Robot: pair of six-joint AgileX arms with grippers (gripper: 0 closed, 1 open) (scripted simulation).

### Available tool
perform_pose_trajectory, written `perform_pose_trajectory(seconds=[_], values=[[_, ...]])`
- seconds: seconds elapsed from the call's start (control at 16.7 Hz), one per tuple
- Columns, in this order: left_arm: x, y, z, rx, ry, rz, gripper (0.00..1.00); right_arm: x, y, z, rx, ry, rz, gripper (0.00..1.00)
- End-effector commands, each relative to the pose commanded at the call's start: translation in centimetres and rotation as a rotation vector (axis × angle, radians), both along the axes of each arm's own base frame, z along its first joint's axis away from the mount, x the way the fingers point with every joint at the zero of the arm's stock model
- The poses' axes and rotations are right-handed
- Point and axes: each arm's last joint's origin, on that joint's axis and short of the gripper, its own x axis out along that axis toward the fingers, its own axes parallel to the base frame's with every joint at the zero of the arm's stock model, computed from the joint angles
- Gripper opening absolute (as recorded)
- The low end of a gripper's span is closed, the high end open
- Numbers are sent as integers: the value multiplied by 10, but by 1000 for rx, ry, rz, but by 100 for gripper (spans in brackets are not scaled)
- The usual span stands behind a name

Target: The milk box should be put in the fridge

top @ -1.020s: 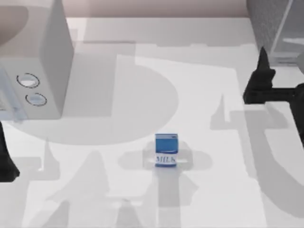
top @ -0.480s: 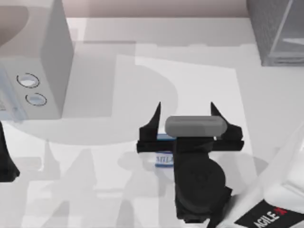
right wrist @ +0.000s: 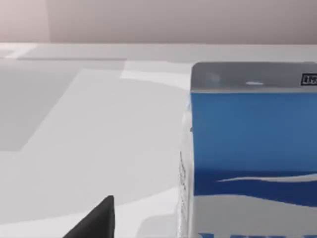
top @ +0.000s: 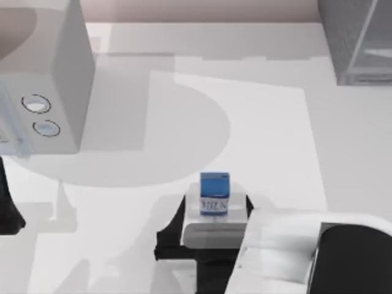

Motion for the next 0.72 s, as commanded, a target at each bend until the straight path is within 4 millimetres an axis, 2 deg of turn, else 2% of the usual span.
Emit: perform_pose_trajectory(seconds=[0.42, 0.72], values=[[0, 0, 0, 0, 0, 0, 100, 1, -1, -2, -3, 1, -2, 100], [0, 0, 0, 0, 0, 0, 100, 37, 1, -1, 0, 0, 0, 100]])
